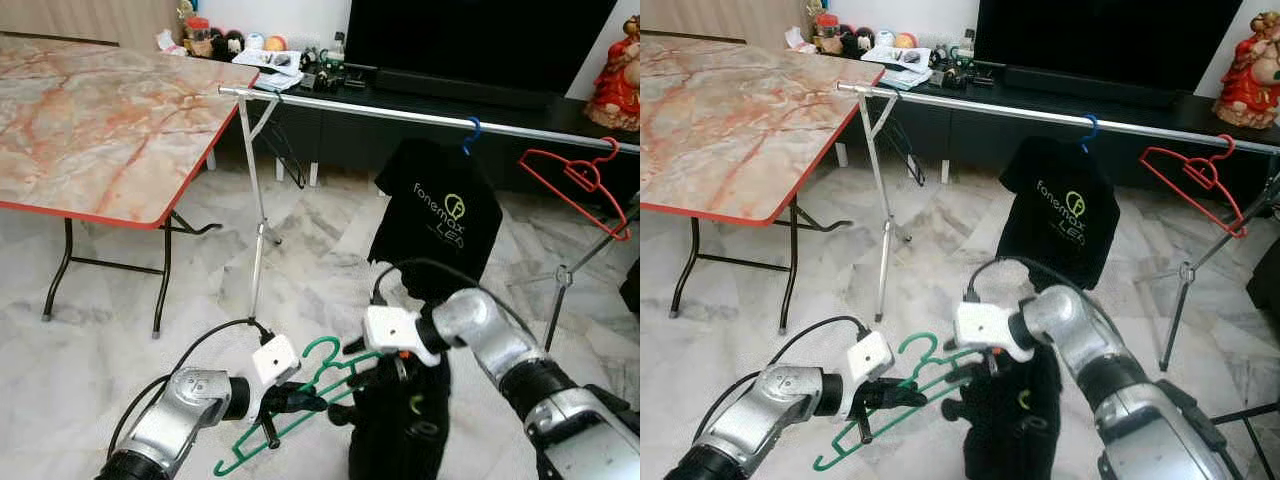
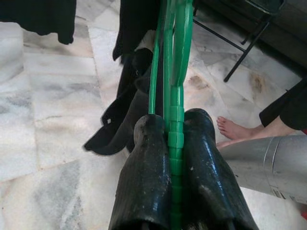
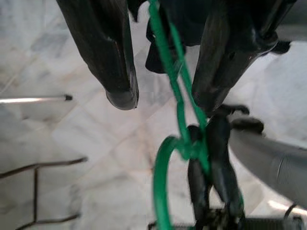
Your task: Hang hanger
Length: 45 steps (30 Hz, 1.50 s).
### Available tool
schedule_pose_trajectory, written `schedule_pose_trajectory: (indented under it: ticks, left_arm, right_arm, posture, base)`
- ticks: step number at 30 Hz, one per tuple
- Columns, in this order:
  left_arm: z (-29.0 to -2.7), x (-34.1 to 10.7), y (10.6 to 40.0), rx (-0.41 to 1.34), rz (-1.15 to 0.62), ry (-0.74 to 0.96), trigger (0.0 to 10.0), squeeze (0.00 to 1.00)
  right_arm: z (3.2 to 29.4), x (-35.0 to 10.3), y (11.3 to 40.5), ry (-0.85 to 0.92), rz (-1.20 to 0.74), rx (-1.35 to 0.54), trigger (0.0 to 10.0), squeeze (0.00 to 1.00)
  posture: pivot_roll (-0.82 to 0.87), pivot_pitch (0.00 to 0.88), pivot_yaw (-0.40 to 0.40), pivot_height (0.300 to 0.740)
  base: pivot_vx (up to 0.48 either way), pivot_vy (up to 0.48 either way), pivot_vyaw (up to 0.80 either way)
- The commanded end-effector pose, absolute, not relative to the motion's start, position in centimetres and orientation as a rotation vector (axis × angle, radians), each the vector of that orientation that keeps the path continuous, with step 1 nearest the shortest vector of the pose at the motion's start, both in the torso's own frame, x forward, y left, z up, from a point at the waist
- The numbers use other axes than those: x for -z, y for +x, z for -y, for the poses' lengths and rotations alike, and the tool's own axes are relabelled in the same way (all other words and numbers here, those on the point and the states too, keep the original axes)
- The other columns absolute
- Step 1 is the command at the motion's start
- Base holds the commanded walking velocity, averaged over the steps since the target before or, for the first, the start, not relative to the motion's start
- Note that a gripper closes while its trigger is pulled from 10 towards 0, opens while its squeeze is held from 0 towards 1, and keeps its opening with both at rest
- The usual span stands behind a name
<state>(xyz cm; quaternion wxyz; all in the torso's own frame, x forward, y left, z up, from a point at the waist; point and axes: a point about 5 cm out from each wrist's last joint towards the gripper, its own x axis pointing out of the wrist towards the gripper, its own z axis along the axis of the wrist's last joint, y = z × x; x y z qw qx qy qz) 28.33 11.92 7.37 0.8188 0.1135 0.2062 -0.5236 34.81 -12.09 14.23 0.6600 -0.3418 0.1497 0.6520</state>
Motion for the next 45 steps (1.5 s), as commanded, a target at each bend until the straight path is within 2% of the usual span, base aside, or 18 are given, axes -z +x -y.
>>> schedule_pose_trajectory:
  ticks: [1, 4, 8, 13, 19, 20, 21, 22, 23, 26, 27, 28, 36, 37, 40, 41, 42, 45]
  left_arm:
    - [-11.8, -7.7, 28.5, 1.122, -0.422, 0.237, 0.0, 0.00]
    - [-11.9, -7.7, 28.5, 1.122, -0.421, 0.240, 0.0, 0.00]
    - [-12.3, -7.6, 28.5, 1.114, -0.421, 0.245, 0.0, 0.00]
    - [-13.0, -7.7, 28.3, 1.098, -0.418, 0.223, 0.0, 0.00]
    - [-14.1, -7.9, 28.3, 1.069, -0.418, 0.213, 0.0, 0.00]
    - [-14.5, -8.1, 28.3, 1.063, -0.413, 0.204, 0.0, 0.00]
    - [-14.5, -8.1, 28.3, 1.063, -0.413, 0.204, 0.0, 0.00]
    - [-14.7, -8.3, 28.3, 1.060, -0.407, 0.196, 0.0, 0.00]
    - [-15.0, -8.5, 28.3, 1.061, -0.402, 0.185, 0.0, 0.00]
    - [-15.4, -9.1, 28.2, 1.083, -0.391, 0.162, 0.0, 0.00]
    - [-15.4, -9.2, 28.1, 1.092, -0.389, 0.158, 0.0, 0.00]
    - [-15.5, -9.3, 28.0, 1.106, -0.389, 0.156, 0.0, 0.00]
    - [-16.4, -10.1, 27.3, 1.187, -0.410, 0.165, 0.0, 0.00]
    - [-16.6, -10.1, 27.1, 1.201, -0.421, 0.176, 0.0, 0.00]
    - [-17.0, -10.2, 26.8, 1.226, -0.439, 0.194, 0.0, 0.00]
    - [-17.0, -10.3, 26.8, 1.227, -0.440, 0.197, 0.0, 0.00]
    - [-17.1, -10.4, 26.8, 1.228, -0.440, 0.200, 0.0, 0.00]
    - [-17.1, -10.6, 26.8, 1.238, -0.437, 0.201, 0.0, 0.00]
  right_arm:
    - [12.2, -15.5, 35.1, -0.782, -0.298, -1.476, 10.0, 0.00]
    - [12.6, -15.8, 35.2, -0.824, -0.313, -1.472, 10.0, 0.00]
    - [14.5, -16.1, 36.0, -0.913, -0.331, -1.335, 10.0, 0.00]
    - [17.8, -16.8, 36.6, -0.822, -0.301, -1.138, 10.0, 0.00]
    - [21.3, -15.8, 35.5, -0.735, -0.354, -1.073, 10.0, 0.00]
    - [22.0, -14.9, 34.8, -0.717, -0.390, -1.095, 10.0, 0.13]
    - [22.0, -14.9, 34.8, -0.717, -0.390, -1.095, 10.0, 0.13]
    - [22.4, -14.3, 34.3, -0.699, -0.408, -1.114, 10.0, 0.93]
    - [22.9, -13.5, 33.6, -0.682, -0.422, -1.123, 10.0, 1.00]
    - [23.6, -12.0, 32.6, -0.624, -0.454, -1.111, 10.0, 1.00]
    - [23.8, -11.6, 32.4, -0.617, -0.466, -1.100, 10.0, 0.17]
    - [24.0, -11.0, 32.0, -0.604, -0.483, -1.097, 10.0, 0.00]
    - [25.1, -8.9, 30.7, -0.585, -0.527, -1.017, 10.0, 0.00]
    - [25.2, -8.9, 30.7, -0.569, -0.520, -1.010, 10.0, 1.00]
    - [25.4, -9.1, 30.7, -0.575, -0.487, -0.979, 10.0, 1.00]
    - [25.5, -9.1, 30.8, -0.572, -0.483, -0.971, 10.0, 0.20]
    - [25.6, -9.1, 30.7, -0.565, -0.483, -0.969, 10.0, 0.00]
    - [25.7, -9.0, 30.6, -0.564, -0.490, -0.960, 10.0, 0.00]
  posture:
    - [0.03, 0.074, -0.119, 0.740]
    - [0.03, 0.076, -0.119, 0.740]
    - [0.03, 0.080, -0.121, 0.740]
    - [0.03, 0.084, -0.121, 0.740]
    - [0.02, 0.087, -0.117, 0.740]
    - [0.02, 0.089, -0.114, 0.740]
    - [0.02, 0.089, -0.114, 0.740]
    - [0.02, 0.088, -0.113, 0.740]
    - [0.02, 0.087, -0.110, 0.740]
    - [0.02, 0.087, -0.104, 0.740]
    - [0.02, 0.088, -0.103, 0.740]
    - [0.02, 0.086, -0.099, 0.740]
    - [0.02, 0.082, -0.093, 0.740]
    - [0.02, 0.080, -0.092, 0.740]
    - [0.02, 0.080, -0.092, 0.740]
    - [0.02, 0.080, -0.092, 0.740]
    - [0.02, 0.077, -0.091, 0.740]
    - [0.02, 0.072, -0.093, 0.740]
  base:
    - [0.000, 0.000, 0.00]
    - [0.000, 0.000, 0.00]
    - [0.000, 0.000, 0.00]
    - [0.000, 0.000, 0.00]
    - [0.000, 0.000, 0.00]
    - [0.000, 0.000, 0.00]
    - [0.000, 0.000, 0.00]
    - [0.000, 0.000, 0.00]
    - [0.000, 0.000, 0.00]
    - [0.000, 0.000, 0.00]
    - [0.000, 0.000, 0.00]
    - [0.000, 0.000, 0.00]
    - [0.000, 0.000, 0.00]
    - [0.000, 0.000, 0.00]
    - [0.000, 0.000, 0.00]
    - [0.000, 0.000, 0.00]
    - [0.000, 0.000, 0.00]
    - [0.000, 0.000, 0.00]
